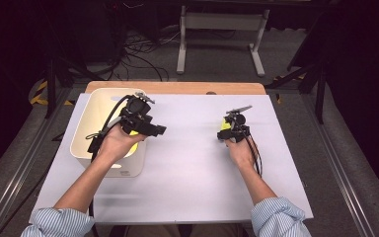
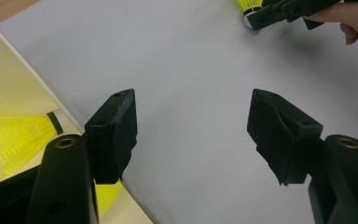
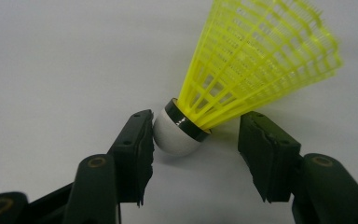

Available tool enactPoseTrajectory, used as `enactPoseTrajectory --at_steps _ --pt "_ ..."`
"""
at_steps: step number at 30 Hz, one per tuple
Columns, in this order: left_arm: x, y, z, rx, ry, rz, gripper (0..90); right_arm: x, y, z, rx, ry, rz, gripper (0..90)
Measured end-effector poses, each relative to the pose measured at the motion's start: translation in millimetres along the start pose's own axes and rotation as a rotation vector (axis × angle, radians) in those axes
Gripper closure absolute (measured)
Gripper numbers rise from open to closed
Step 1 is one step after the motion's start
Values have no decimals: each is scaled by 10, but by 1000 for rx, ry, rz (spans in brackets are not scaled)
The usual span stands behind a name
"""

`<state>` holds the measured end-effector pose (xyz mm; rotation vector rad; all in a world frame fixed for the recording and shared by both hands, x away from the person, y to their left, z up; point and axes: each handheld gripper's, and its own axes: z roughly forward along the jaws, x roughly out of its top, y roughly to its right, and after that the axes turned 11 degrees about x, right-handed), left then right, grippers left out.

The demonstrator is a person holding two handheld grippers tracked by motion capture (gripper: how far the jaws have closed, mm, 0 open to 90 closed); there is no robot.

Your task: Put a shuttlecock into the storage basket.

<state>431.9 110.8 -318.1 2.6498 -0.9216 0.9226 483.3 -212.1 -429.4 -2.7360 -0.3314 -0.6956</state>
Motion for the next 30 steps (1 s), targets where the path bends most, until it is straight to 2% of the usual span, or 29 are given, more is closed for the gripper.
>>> enactPoseTrajectory --at_steps 15,19,22,26,30 --pt "5 14 15 -3 0 1 339 -7 12 -16 -16 -18 -4 538" --pt "7 17 13 -3 3 4 340 -5 25 -22 -19 -12 5 480" --pt "6 18 14 -2 0 4 339 -1 35 -19 -5 -3 23 442" --pt "6 17 12 -3 2 5 339 8 53 13 -7 0 57 422" --pt "2 10 4 -2 3 8 339 10 83 36 -13 4 75 438"
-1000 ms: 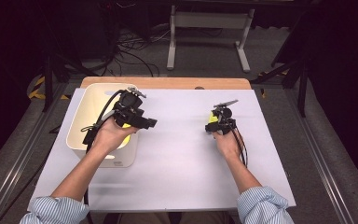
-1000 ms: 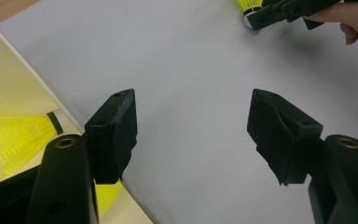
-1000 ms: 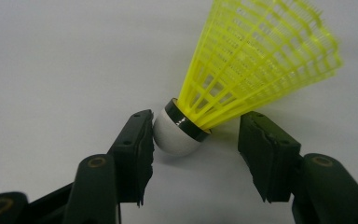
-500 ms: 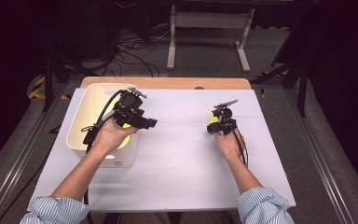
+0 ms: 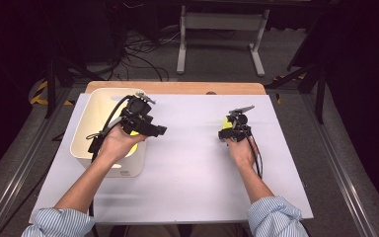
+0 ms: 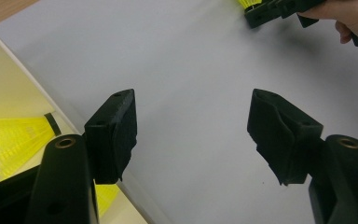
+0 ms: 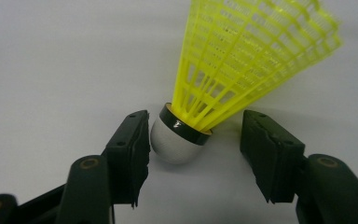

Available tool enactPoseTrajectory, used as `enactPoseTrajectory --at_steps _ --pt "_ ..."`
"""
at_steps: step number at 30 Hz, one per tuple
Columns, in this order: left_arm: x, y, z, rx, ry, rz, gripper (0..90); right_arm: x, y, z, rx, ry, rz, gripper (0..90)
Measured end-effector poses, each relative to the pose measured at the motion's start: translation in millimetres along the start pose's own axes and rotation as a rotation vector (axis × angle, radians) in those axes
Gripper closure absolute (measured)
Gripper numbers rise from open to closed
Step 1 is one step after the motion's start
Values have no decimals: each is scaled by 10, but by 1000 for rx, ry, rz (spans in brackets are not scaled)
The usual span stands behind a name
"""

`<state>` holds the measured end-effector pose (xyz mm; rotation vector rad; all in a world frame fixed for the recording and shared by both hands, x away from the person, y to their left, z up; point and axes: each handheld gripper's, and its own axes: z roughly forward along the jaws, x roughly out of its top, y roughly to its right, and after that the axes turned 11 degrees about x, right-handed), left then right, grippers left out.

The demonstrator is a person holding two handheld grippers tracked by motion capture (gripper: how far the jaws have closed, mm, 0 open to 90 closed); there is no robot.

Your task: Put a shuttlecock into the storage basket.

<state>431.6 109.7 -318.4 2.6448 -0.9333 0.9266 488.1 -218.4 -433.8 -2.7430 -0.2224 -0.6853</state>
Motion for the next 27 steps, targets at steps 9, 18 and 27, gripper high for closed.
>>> enactPoseTrajectory --at_steps 9,18,27 --pt "-7 -1 -1 -1 0 -3 339 -4 -18 -2 -9 -1 -23 561" --pt "-3 10 11 0 -1 -3 337 -6 -2 -15 -15 -15 -36 628" --pt "1 19 16 5 -3 3 333 -26 28 -58 -11 -41 -78 632"
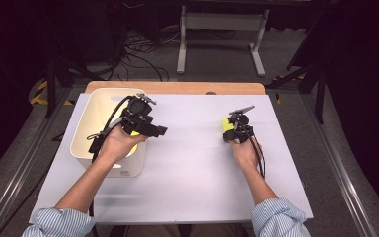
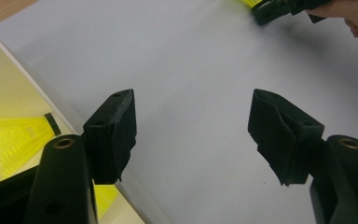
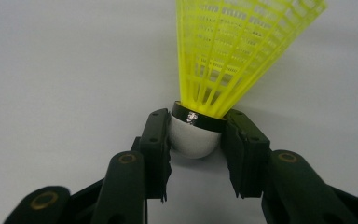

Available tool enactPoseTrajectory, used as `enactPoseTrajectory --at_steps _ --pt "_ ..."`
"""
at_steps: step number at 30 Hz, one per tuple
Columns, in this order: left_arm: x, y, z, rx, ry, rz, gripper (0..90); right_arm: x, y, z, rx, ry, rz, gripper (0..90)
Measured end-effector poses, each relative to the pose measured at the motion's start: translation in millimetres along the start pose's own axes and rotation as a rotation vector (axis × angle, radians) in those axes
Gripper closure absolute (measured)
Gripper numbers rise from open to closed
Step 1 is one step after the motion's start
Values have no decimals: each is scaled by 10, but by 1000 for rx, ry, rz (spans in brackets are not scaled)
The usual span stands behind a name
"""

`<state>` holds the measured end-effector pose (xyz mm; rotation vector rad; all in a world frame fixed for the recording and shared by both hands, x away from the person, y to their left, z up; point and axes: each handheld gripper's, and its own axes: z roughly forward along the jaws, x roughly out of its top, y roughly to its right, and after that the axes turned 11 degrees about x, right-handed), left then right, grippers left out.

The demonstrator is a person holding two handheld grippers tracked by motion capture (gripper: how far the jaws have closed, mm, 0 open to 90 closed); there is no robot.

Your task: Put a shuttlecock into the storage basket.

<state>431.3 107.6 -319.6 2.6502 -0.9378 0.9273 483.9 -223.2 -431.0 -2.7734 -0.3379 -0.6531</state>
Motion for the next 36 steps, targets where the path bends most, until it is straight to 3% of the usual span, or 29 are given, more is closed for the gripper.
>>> enactPoseTrajectory --at_steps 13,23,36 --pt "9 32 5 -10 8 10 330 -91 -69 -229 32 1 -138 634" --pt "1 91 -11 -4 21 57 325 -182 -241 -376 96 9 -274 634" --pt "12 164 -4 -22 32 97 331 -300 -452 -542 175 20 -376 635"
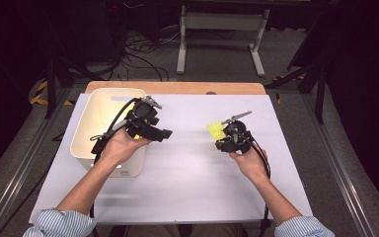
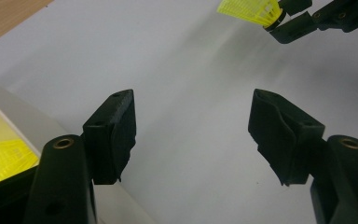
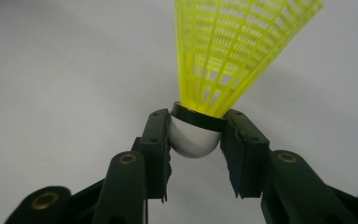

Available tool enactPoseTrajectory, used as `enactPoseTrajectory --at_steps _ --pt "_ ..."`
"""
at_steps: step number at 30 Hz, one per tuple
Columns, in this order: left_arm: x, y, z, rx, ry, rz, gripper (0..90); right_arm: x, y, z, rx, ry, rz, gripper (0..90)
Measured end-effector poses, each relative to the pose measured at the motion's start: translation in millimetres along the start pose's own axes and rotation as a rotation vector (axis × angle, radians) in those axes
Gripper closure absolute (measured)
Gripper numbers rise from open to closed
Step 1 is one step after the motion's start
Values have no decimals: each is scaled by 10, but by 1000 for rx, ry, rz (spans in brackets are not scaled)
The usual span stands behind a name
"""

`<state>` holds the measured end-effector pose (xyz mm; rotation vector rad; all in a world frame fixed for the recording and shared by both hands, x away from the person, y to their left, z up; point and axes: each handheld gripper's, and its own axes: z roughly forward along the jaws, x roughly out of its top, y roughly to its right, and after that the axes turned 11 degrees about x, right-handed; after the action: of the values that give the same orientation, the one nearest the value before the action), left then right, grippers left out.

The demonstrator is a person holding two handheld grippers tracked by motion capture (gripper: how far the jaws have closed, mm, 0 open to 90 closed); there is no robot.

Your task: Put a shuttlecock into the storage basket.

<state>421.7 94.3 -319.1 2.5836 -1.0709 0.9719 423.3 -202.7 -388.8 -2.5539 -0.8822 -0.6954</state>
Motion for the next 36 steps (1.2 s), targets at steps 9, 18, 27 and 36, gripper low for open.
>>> enactPoseTrajectory --at_steps 9,18,27,36 --pt "17 33 6 -14 -8 7 331 33 -190 -54 49 4 -70 635" --pt "37 67 29 -24 -25 30 339 55 -275 -49 82 2 -100 635" --pt "70 117 56 -29 -45 53 340 100 -402 -50 118 -3 -140 635" --pt "94 157 81 -38 -53 70 341 168 -569 -49 153 -9 -200 635"
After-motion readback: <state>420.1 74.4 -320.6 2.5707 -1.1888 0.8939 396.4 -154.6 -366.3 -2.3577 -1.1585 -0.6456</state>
